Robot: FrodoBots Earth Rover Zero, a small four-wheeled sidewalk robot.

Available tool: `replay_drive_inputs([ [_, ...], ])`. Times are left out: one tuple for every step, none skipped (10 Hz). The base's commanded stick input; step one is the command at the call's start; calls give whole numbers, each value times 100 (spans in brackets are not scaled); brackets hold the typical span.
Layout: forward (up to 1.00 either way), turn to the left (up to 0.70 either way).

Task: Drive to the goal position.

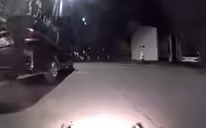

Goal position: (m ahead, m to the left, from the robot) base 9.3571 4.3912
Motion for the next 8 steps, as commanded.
replay_drive_inputs([
  [85,0],
  [85,0],
  [85,0],
  [85,0],
  [85,0],
  [85,0],
  [85,0],
  [85,0],
])
